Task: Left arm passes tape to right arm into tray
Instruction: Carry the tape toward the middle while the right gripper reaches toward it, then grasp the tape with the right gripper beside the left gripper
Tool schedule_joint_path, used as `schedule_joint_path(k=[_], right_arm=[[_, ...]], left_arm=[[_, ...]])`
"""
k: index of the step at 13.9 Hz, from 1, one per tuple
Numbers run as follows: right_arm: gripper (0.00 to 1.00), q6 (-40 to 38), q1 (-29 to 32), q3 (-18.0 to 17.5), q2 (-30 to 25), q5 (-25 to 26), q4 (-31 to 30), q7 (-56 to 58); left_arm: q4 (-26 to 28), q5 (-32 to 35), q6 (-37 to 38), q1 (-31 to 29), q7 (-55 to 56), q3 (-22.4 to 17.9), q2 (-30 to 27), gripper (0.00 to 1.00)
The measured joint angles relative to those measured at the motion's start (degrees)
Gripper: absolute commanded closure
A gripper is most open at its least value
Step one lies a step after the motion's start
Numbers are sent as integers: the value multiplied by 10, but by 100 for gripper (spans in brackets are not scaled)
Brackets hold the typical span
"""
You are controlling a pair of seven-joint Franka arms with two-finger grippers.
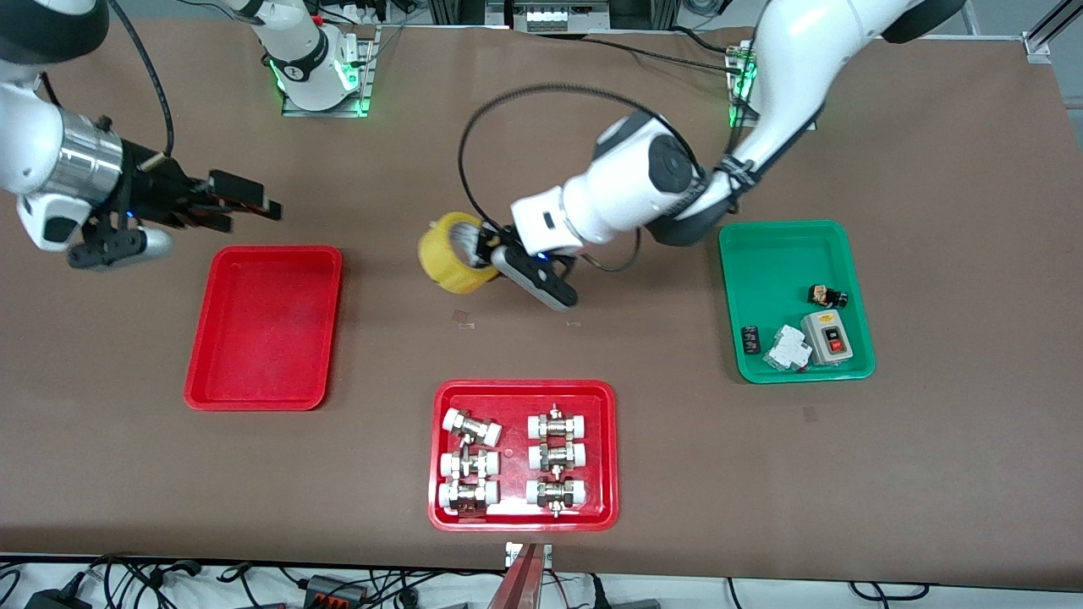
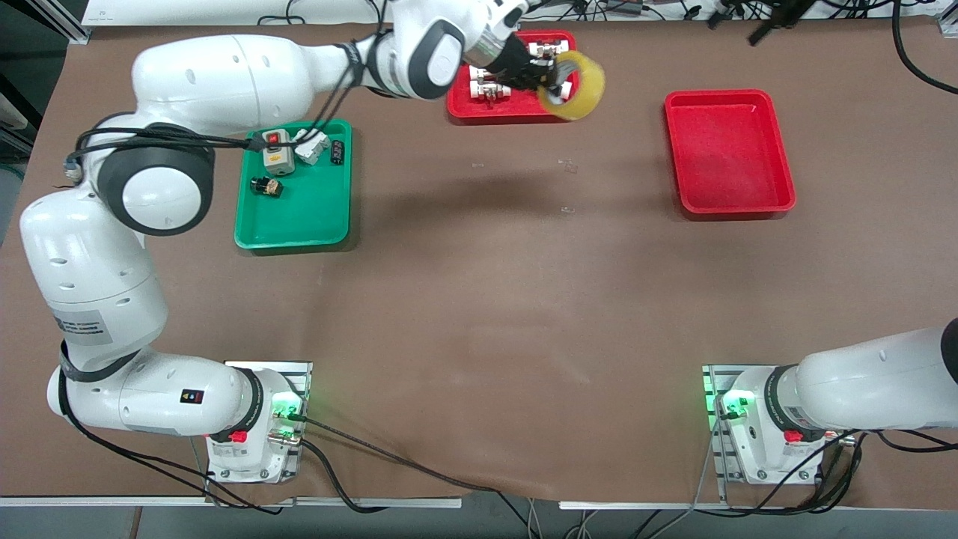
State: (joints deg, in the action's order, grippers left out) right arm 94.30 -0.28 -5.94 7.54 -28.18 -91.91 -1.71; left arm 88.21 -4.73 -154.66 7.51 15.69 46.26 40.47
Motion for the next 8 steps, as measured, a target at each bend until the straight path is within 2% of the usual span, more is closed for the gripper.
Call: schedule_joint_path(k=[1,3,8], right_arm=[[0,24,-6,-2,14,-37,0,2],[0,70,-27,-5,45,-88,0,2],[0,141,-87,-7,79,-104,2,3]], left_arm=[[0,0,-36,14,2,-2,3,99],[-2,0,-60,32,2,-5,6,99],[-26,0,-64,63,5,-40,7,98]])
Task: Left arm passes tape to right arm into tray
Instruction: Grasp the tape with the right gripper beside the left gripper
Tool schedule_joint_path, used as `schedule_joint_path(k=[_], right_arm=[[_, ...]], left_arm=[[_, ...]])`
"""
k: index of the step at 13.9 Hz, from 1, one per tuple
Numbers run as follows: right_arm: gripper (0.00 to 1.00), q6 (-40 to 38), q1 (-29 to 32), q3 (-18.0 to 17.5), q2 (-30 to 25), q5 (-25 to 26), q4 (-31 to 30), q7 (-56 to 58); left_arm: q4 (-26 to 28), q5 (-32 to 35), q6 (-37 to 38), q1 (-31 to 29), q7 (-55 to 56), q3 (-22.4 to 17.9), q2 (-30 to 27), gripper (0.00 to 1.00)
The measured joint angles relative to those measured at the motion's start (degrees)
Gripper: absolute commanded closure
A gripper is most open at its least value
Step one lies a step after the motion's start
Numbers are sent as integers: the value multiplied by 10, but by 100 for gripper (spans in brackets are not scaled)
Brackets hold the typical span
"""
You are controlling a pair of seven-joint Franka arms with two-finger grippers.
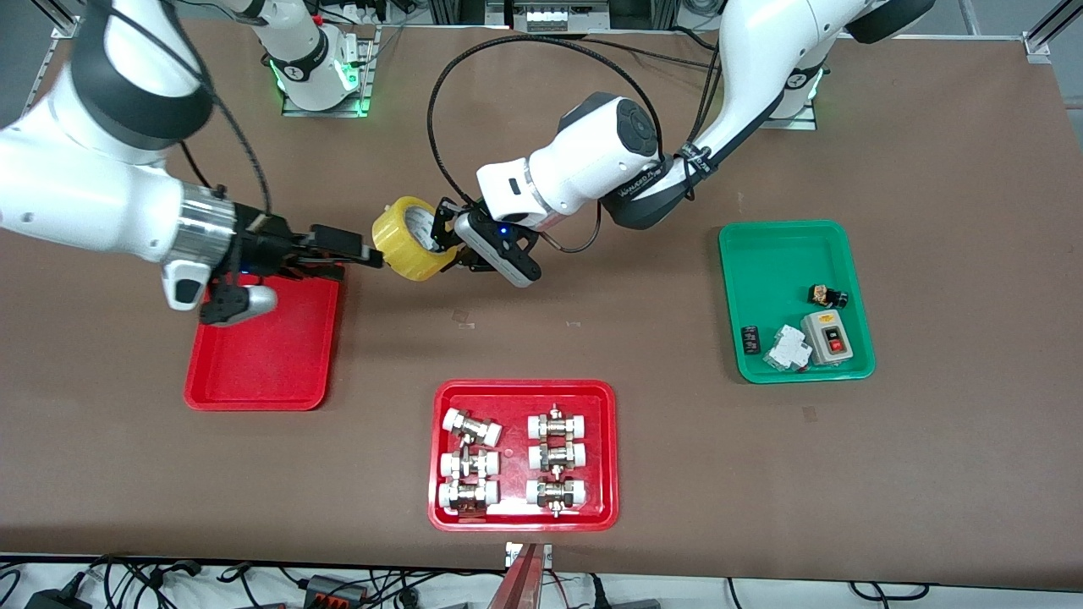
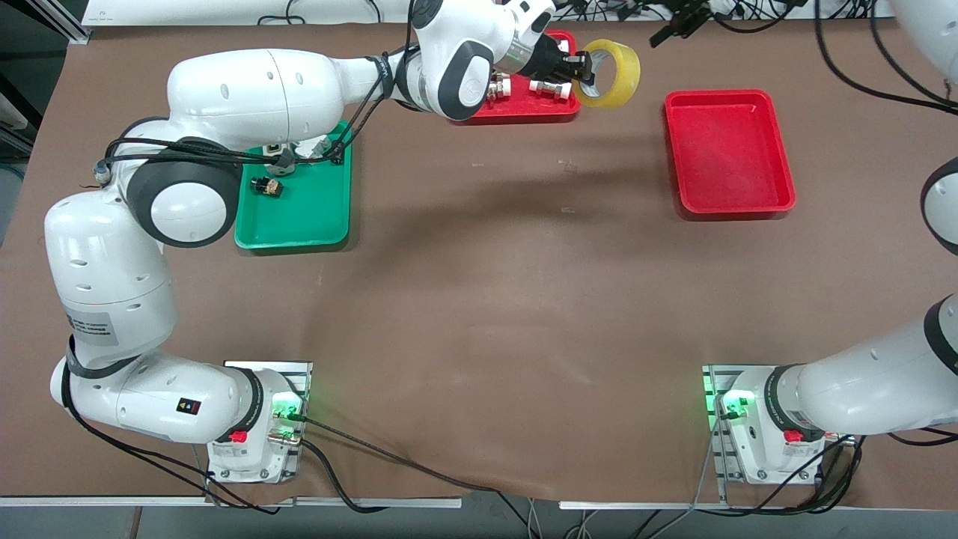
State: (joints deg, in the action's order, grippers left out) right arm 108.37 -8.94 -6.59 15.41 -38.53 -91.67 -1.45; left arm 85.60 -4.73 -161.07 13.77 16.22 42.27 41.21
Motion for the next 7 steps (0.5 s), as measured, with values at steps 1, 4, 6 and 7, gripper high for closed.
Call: schedule_joint_path(k=[1,4,6,7], right_arm=[[0,8,-11,0,4,0,0,0],[0,17,-31,0,12,0,0,0],[16,19,-34,0,15,0,0,0],[43,19,-34,0,15,0,0,2]], left_arm=[[-3,0,0,3,0,-7,1,98],[-12,0,0,6,0,-12,6,98],[-15,0,0,6,0,-12,7,97],[-15,0,0,6,0,-13,7,97]])
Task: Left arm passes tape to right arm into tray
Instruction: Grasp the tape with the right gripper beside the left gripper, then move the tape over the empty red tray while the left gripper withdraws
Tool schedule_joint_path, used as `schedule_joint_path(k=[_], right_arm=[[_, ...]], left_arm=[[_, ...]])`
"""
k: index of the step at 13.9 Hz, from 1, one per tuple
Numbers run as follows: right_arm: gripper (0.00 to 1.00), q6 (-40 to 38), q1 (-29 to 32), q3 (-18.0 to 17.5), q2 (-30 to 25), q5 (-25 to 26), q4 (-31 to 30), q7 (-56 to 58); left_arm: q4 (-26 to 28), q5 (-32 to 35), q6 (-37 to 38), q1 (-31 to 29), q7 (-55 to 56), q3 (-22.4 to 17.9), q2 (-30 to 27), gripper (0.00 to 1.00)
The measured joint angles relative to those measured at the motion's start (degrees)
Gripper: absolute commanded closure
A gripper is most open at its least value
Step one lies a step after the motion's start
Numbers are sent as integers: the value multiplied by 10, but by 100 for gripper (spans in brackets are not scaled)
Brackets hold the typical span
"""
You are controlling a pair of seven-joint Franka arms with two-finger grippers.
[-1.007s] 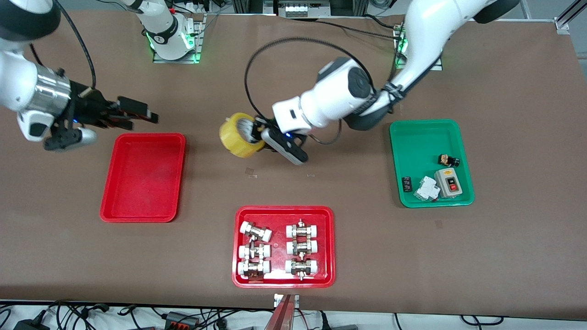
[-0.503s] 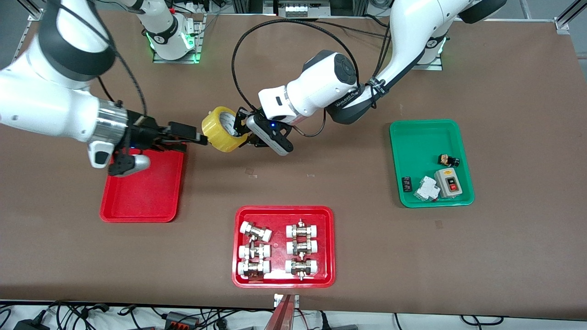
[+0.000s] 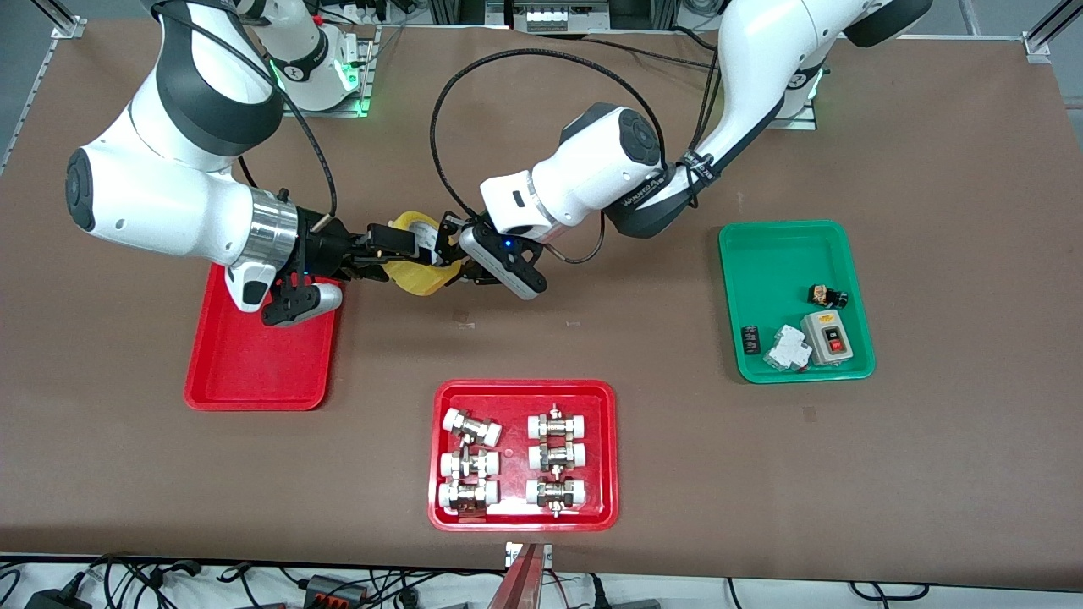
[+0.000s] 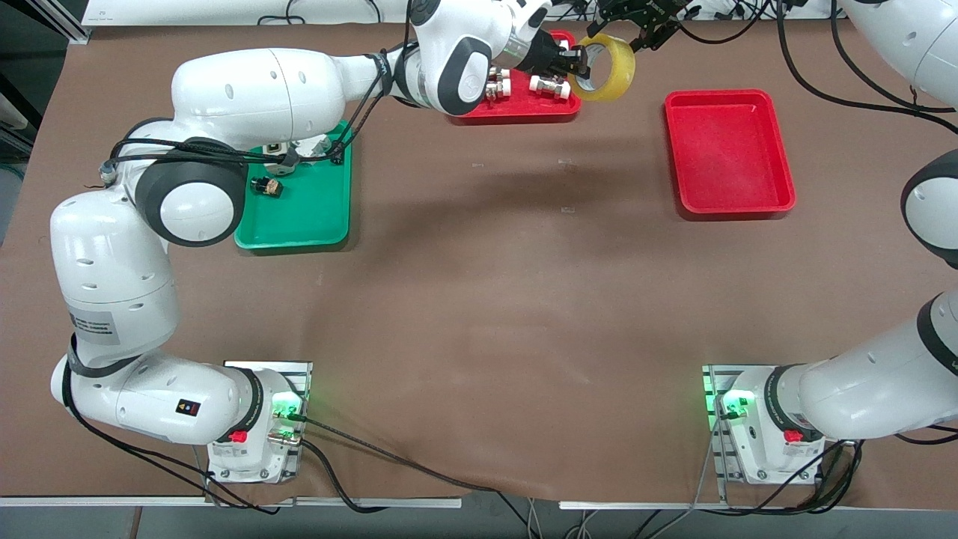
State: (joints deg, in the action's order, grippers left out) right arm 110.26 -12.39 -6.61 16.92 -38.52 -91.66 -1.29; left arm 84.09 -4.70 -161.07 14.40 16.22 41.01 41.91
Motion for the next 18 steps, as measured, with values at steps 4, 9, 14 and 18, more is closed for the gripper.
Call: schedule_joint_path(k=[4,9,14,18], right_arm=[[100,4,0,0,1,-3,2,50],[100,13,0,1,2,-5,5,65],[100,15,0,1,2,-5,8,65],[100,14,0,3,4,-5,9,63]], left_arm=[[-3,0,0,4,-1,-14,2,97],[-12,0,0,9,-1,-21,4,95],[-16,0,0,10,-1,-22,4,87],[-27,0,-3,8,0,-28,4,0]])
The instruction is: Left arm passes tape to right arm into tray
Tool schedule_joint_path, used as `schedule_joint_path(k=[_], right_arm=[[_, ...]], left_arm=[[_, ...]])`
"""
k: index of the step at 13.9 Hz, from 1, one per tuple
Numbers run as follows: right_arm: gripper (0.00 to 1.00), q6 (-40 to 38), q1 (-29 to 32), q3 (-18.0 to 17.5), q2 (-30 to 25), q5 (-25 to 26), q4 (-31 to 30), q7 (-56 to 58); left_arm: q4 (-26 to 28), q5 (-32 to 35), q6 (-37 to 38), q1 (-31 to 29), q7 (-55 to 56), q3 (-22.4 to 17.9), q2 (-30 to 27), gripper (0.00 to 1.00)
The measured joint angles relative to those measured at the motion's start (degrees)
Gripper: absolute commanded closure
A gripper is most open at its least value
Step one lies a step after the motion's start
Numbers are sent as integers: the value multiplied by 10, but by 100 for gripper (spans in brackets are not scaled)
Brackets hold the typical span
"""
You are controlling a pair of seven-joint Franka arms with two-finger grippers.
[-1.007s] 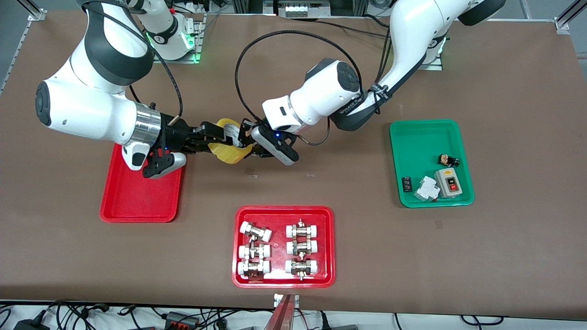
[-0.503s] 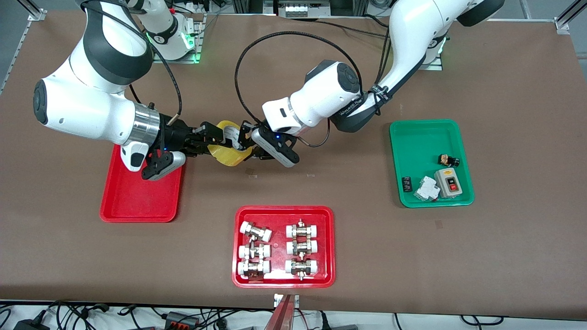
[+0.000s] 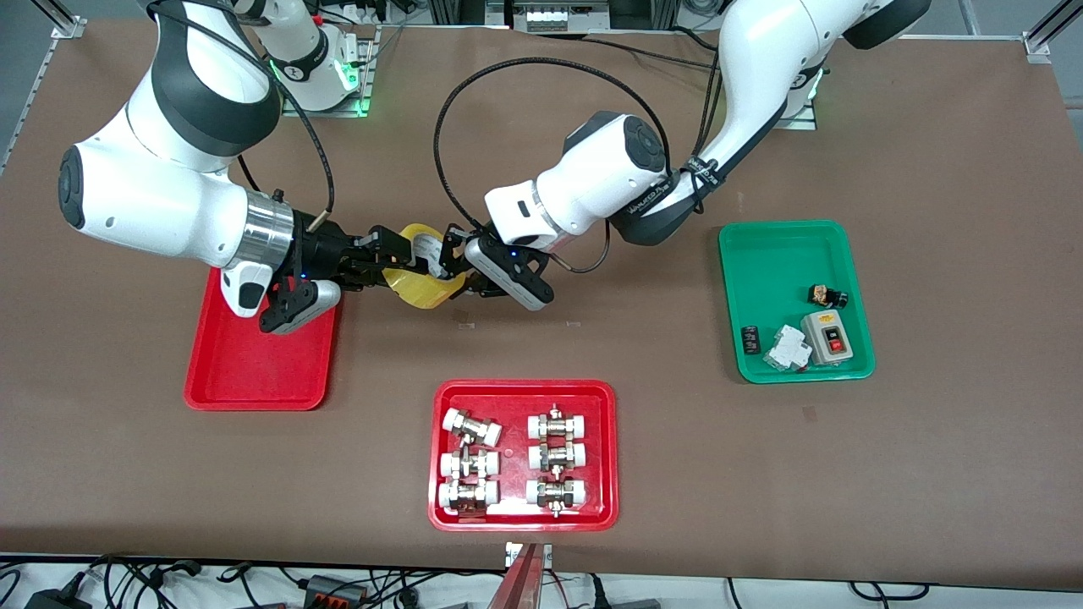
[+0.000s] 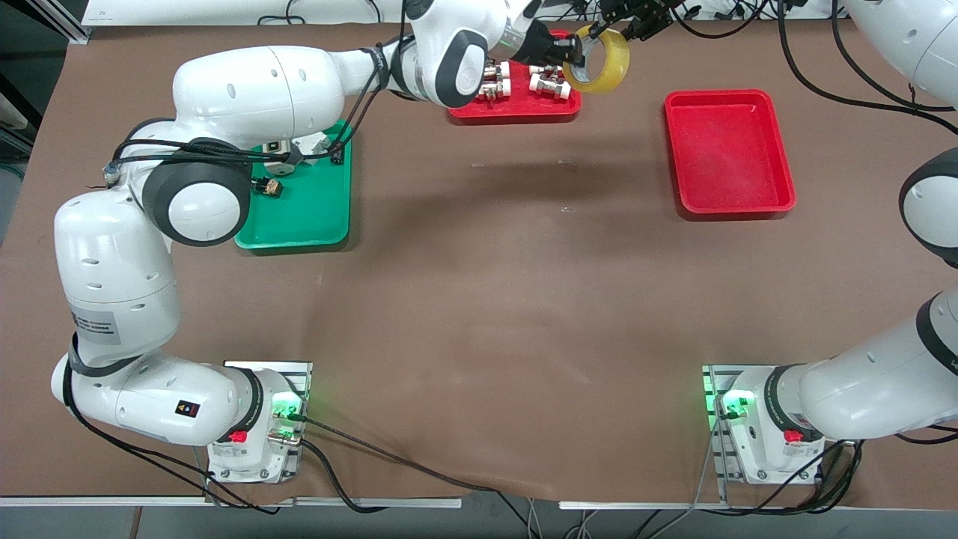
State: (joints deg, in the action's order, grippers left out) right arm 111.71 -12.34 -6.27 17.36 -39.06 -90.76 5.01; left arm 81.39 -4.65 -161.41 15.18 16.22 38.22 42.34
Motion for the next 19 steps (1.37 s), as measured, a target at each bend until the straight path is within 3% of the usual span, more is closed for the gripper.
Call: schedule_joint_path(k=[3,5,8,12,16,19], right_arm=[[100,-2,1,4,3,0,-1,0],[100,-3,1,5,3,1,-1,0],[100,-7,23,10,4,3,-3,12],[100,-89,123,16,31,4,-9,117],[100,-165,238,19,99,5,-21,269],[100,-188,304,19,167,5,-23,374]], left_arm=[[-19,2,22,-37,-4,-3,-13,0],[-28,3,115,-82,-17,-3,-54,0],[-32,3,349,-165,-72,0,-150,0],[-32,6,676,-299,-183,-3,-226,0],[-59,120,818,-427,-265,-9,-235,0],[-72,198,891,-424,-257,-4,-239,0]])
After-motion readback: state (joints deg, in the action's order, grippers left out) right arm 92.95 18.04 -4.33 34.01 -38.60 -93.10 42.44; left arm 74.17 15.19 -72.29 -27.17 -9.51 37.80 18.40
